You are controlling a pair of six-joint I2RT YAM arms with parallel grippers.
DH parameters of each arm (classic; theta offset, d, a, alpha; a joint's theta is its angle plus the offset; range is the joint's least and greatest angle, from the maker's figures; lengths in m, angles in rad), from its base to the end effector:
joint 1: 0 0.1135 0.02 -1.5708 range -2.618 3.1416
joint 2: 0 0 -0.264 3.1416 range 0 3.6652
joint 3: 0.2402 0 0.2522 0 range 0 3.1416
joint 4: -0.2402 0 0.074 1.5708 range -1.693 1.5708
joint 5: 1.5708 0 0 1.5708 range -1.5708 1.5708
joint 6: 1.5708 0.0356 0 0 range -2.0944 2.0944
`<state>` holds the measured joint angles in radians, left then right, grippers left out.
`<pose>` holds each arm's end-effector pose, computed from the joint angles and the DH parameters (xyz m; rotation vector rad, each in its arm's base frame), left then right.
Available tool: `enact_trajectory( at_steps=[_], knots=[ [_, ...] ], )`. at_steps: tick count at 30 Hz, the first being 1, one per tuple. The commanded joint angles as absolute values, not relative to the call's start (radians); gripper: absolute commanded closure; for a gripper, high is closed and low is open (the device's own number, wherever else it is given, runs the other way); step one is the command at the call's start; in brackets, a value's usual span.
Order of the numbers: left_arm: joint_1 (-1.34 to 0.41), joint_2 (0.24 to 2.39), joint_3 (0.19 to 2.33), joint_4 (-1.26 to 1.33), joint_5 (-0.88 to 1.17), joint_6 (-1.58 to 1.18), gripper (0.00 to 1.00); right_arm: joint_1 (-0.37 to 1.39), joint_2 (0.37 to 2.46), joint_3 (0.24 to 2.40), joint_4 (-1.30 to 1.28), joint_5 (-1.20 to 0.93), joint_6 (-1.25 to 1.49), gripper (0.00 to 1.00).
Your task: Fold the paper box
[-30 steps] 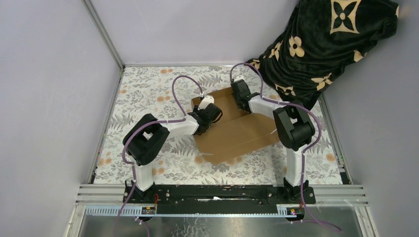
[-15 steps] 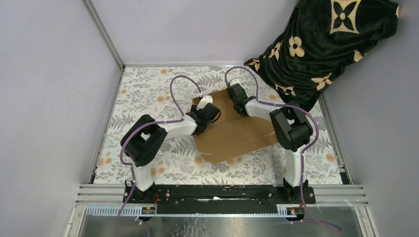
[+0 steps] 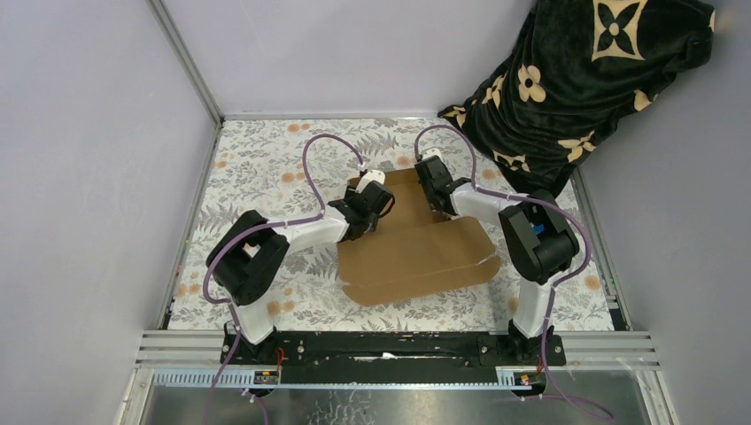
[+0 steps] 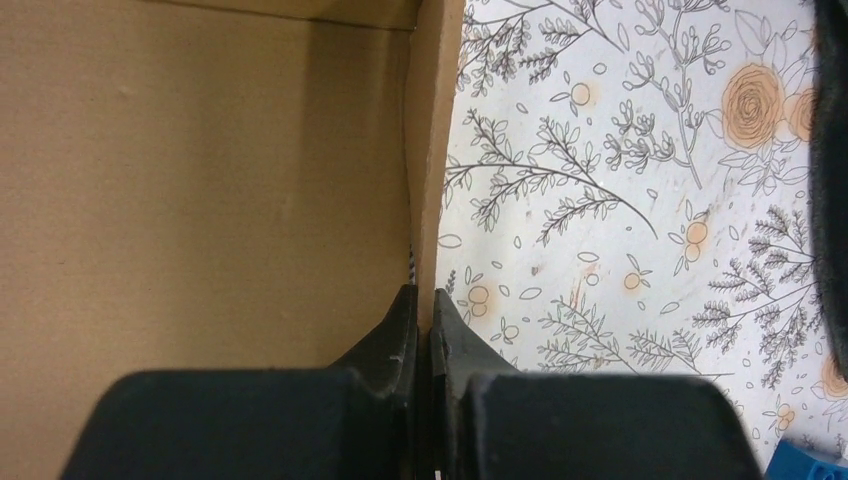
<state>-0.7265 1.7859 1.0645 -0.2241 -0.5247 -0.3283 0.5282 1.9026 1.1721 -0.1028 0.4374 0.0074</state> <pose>0.2819 -0.2266 0.1697 0.2644 2.3396 0.1627 0.3530 0.1885 0.1657 -0.4032 2.2843 -0.2590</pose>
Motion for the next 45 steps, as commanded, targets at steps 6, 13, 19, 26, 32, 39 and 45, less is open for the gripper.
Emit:
enact_trajectory(
  at_steps=[6,13,19,26,32,39,45],
  knots=[
    [-0.731,1.74,1.091,-0.19,-0.433,-0.323,0.42,0.529,1.824,1.146,-0.23,0.322,-0.02,0.87],
    [-0.73,1.753,1.089,-0.188,-0.441,-0.314,0.42,0.528,1.842,1.16,-0.2,0.322,0.032,0.59],
    [-0.731,1.743,1.077,-0.177,-0.449,-0.311,0.43,0.52,1.799,1.109,-0.077,0.314,0.077,0.49],
    [-0.731,1.748,1.081,-0.178,-0.449,-0.311,0.43,0.479,1.786,1.118,-0.01,0.279,0.119,0.46],
    [-0.731,1.75,1.084,-0.179,-0.449,-0.312,0.43,0.44,1.829,1.164,-0.018,0.275,0.127,0.52],
    [-0.731,1.752,1.087,-0.183,-0.452,-0.316,0.4,0.427,1.908,1.226,-0.051,0.291,0.095,0.77],
    [-0.732,1.758,1.097,-0.188,-0.454,-0.317,0.39,0.427,1.933,1.229,-0.068,0.305,0.077,0.76]
  ],
)
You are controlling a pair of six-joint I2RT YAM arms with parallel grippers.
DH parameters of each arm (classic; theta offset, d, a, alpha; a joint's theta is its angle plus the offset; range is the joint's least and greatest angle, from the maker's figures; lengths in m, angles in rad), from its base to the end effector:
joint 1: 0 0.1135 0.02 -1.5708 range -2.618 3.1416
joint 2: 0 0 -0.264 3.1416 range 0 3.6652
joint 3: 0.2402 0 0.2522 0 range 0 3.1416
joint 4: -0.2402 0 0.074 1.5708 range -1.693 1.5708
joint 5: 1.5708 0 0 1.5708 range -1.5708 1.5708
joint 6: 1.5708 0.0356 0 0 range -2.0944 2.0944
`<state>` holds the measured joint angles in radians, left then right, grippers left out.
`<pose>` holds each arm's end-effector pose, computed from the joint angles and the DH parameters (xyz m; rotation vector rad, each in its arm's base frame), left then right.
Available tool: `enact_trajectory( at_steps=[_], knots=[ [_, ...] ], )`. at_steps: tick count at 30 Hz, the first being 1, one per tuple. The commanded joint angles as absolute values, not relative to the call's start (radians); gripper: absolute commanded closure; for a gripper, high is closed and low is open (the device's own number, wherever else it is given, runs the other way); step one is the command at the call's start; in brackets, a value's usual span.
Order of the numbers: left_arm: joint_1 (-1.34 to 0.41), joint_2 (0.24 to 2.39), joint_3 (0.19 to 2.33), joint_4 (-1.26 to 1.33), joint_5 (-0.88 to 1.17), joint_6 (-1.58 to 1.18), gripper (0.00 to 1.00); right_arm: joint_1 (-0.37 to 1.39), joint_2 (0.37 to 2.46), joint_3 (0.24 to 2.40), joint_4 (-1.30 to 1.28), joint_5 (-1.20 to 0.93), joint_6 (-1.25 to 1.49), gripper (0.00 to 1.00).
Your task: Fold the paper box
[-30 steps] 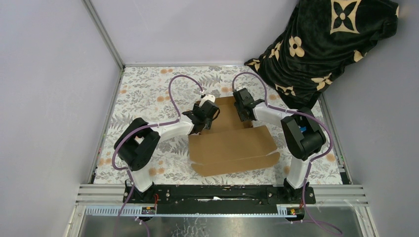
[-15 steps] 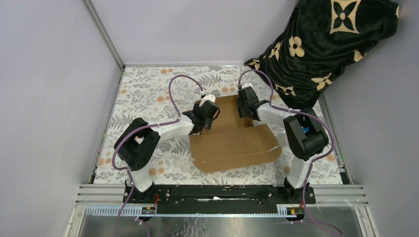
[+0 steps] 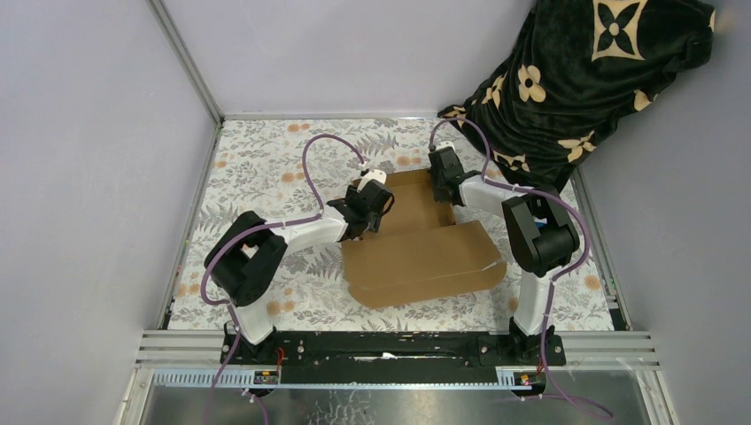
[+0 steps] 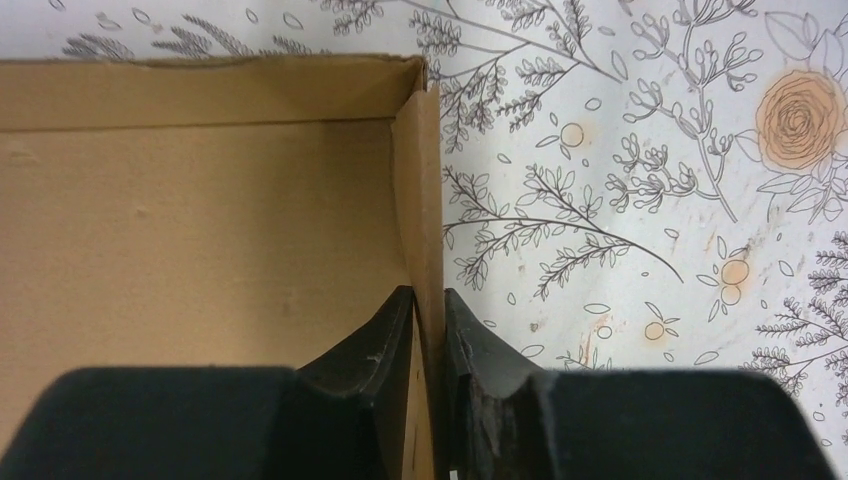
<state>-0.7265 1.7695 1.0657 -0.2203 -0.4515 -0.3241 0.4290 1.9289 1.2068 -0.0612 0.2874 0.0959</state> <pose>0.2806 -0.2286 0.1749 0.2944 2.3547 0.0725 0.3794 0.1625 0.1676 -0.2461 2.3021 -0.0739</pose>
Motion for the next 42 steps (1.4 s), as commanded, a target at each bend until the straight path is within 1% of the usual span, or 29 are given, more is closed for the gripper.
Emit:
enact_trajectory(
  at_steps=[1,3,6,10,13,21,22,23,25,26,30,33,35,40,42],
  knots=[
    [-0.732,1.76,1.099,-0.188,-0.455,-0.318,0.39,0.427,1.934,1.227,-0.072,0.305,0.076,0.77],
    [-0.731,1.763,1.105,-0.189,-0.456,-0.318,0.39,0.427,1.938,1.228,-0.084,0.313,0.075,0.8],
    [-0.731,1.772,1.113,-0.19,-0.455,-0.322,0.39,0.429,1.945,1.242,-0.107,0.337,0.069,0.88],
    [-0.731,1.774,1.118,-0.192,-0.455,-0.324,0.4,0.436,1.97,1.279,-0.159,0.428,0.049,0.95],
    [-0.732,1.778,1.119,-0.193,-0.455,-0.325,0.4,0.439,1.982,1.296,-0.182,0.462,0.038,0.98],
    [-0.732,1.788,1.122,-0.198,-0.456,-0.328,0.4,0.449,2.002,1.299,-0.203,0.524,0.014,0.98],
    [-0.731,1.789,1.122,-0.199,-0.456,-0.327,0.4,0.45,2.002,1.297,-0.203,0.521,0.014,0.96],
    [-0.731,1.792,1.123,-0.199,-0.457,-0.327,0.4,0.451,1.998,1.292,-0.2,0.509,0.015,0.9],
    [-0.73,1.797,1.127,-0.202,-0.463,-0.324,0.4,0.45,1.977,1.269,-0.182,0.469,0.024,0.72],
    [-0.73,1.798,1.132,-0.205,-0.47,-0.32,0.4,0.449,1.964,1.261,-0.178,0.451,0.03,0.67],
    [-0.722,1.811,1.152,-0.212,-0.495,-0.301,0.41,0.449,1.893,1.231,-0.164,0.407,0.05,0.51],
    [-0.708,1.815,1.167,-0.218,-0.508,-0.29,0.42,0.448,1.853,1.228,-0.182,0.397,0.059,0.45],
    [-0.697,1.815,1.173,-0.22,-0.516,-0.287,0.44,0.45,1.822,1.219,-0.189,0.396,0.059,0.44],
    [-0.666,1.843,1.195,-0.217,-0.535,-0.283,0.56,0.449,1.754,1.205,-0.21,0.39,0.057,0.42],
    [-0.658,1.869,1.21,-0.225,-0.546,-0.279,0.58,0.449,1.727,1.199,-0.217,0.391,0.06,0.42]
  ],
)
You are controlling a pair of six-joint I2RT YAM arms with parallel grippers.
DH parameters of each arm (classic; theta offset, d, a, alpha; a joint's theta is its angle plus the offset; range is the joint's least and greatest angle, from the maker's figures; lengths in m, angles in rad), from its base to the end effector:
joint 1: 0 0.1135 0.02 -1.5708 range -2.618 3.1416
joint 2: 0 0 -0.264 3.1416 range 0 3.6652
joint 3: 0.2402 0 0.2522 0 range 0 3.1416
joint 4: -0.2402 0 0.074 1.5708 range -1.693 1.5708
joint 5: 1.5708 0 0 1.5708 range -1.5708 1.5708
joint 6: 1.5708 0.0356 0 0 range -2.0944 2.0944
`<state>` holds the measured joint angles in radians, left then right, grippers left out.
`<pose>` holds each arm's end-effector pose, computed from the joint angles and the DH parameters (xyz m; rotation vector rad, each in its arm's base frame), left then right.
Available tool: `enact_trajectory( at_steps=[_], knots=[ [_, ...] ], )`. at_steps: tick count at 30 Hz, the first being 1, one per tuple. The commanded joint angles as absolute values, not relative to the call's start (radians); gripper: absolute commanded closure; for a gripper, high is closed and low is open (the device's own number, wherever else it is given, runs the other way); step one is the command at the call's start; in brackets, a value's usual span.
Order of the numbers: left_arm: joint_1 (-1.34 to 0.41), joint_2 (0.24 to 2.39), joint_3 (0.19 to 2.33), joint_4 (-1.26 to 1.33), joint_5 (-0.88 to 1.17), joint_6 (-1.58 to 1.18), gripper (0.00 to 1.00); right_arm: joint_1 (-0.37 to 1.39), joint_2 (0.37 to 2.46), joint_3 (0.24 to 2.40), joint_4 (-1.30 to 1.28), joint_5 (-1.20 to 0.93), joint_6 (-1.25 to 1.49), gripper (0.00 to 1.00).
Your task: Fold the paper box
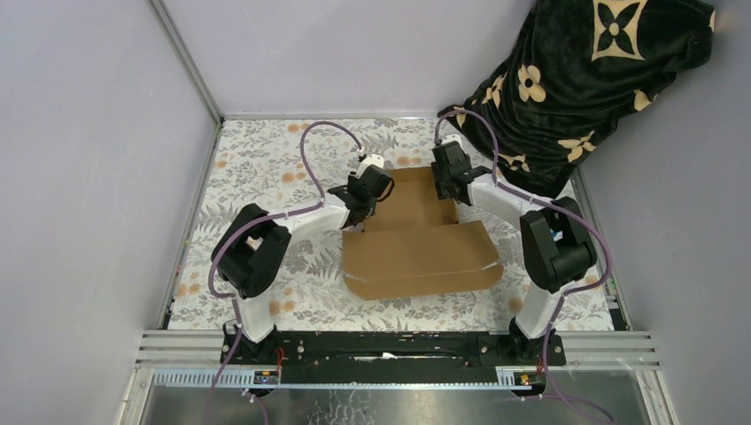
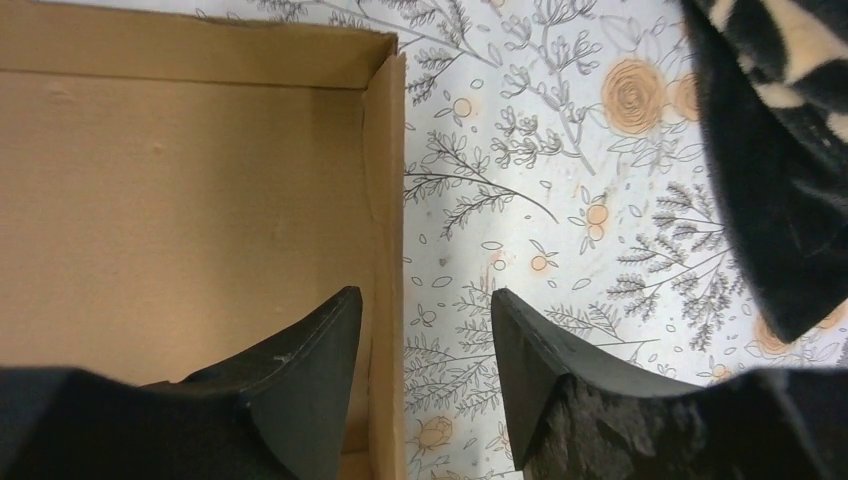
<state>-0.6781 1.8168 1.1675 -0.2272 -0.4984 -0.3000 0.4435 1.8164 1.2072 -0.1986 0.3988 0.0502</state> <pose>0.3090 -0.2270 0.1883 0.2248 2.3042 0.1261 0.3611 0.1562 0.2014 -0.2668 2.2947 -0.2255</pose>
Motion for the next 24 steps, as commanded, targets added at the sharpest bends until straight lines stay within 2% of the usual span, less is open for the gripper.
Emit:
enact_trajectory(
  at_steps=[1,6,11,15,16,17,19,20,24],
  knots=[
    [-0.656,1.882,1.217,-0.227,-0.548,-0.276,0.58,0.449,1.714,1.196,-0.22,0.383,0.062,0.41],
    [-0.653,1.937,1.237,-0.237,-0.551,-0.27,0.65,0.448,1.662,1.184,-0.226,0.368,0.058,0.4],
    [-0.653,1.981,1.268,-0.282,-0.576,-0.276,0.82,0.445,1.644,1.18,-0.23,0.342,0.062,0.39],
    [-0.653,1.983,1.277,-0.308,-0.604,-0.279,0.86,0.445,1.641,1.175,-0.227,0.321,0.066,0.39],
    [-0.653,1.978,1.278,-0.31,-0.606,-0.278,0.85,0.445,1.64,1.174,-0.226,0.314,0.067,0.39],
    [-0.653,1.972,1.277,-0.313,-0.605,-0.277,0.79,0.445,1.639,1.172,-0.226,0.309,0.068,0.39],
    [-0.653,1.958,1.278,-0.316,-0.602,-0.278,0.57,0.444,1.64,1.176,-0.231,0.294,0.072,0.38],
    [-0.653,1.947,1.276,-0.315,-0.596,-0.278,0.53,0.442,1.639,1.178,-0.234,0.284,0.074,0.37],
    [-0.653,1.906,1.293,-0.313,-0.567,-0.275,0.47,0.442,1.643,1.193,-0.268,0.231,0.082,0.38]
  ],
)
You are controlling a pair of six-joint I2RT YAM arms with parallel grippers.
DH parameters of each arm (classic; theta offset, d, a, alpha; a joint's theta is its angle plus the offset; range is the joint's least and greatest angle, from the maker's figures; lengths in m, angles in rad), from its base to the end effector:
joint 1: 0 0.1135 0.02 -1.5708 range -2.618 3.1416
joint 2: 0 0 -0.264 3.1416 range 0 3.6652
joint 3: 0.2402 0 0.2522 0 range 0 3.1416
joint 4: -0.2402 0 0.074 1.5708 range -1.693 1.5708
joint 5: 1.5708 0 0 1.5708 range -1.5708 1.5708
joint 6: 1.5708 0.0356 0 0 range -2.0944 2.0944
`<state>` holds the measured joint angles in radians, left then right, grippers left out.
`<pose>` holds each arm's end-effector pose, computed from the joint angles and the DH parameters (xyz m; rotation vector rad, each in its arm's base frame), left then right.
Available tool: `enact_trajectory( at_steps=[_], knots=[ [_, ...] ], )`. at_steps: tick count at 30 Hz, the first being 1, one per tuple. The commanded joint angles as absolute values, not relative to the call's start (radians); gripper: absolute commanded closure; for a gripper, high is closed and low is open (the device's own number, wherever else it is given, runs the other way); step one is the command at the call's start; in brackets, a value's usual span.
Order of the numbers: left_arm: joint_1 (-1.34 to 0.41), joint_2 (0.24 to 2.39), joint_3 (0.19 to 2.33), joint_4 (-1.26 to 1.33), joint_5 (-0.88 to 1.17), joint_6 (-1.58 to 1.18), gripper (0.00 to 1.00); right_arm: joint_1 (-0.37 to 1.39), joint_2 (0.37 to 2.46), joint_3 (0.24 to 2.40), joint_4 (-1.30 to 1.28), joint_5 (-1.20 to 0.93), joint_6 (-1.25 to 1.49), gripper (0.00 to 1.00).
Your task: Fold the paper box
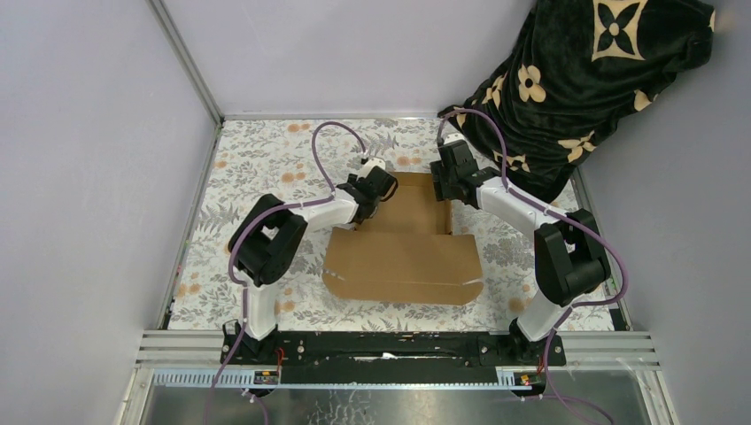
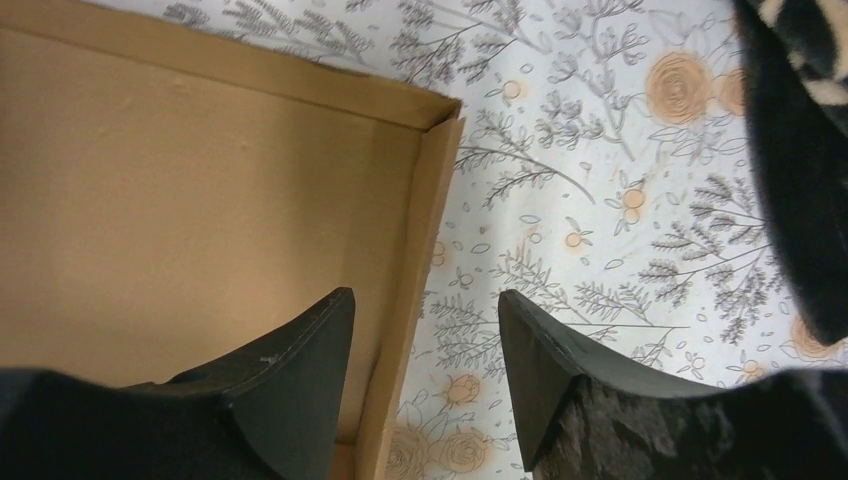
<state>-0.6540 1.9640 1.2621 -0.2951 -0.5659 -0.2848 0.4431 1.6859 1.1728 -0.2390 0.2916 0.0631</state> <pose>0.3318 -0.2303 0.1576 0.2352 2.3673 0.2983 0.3406 0.1503 0.2339 -0.2880 2.2670 -0.0765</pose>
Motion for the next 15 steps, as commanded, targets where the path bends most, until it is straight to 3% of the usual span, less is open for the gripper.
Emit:
enact_trajectory(
  at_steps=[1,15],
  knots=[
    [-0.653,1.897,1.297,-0.313,-0.562,-0.275,0.46,0.442,1.641,1.191,-0.272,0.226,0.083,0.38],
    [-0.652,1.732,1.308,-0.326,-0.506,-0.285,0.43,0.442,1.597,1.168,-0.29,0.173,0.087,0.38]
  ],
)
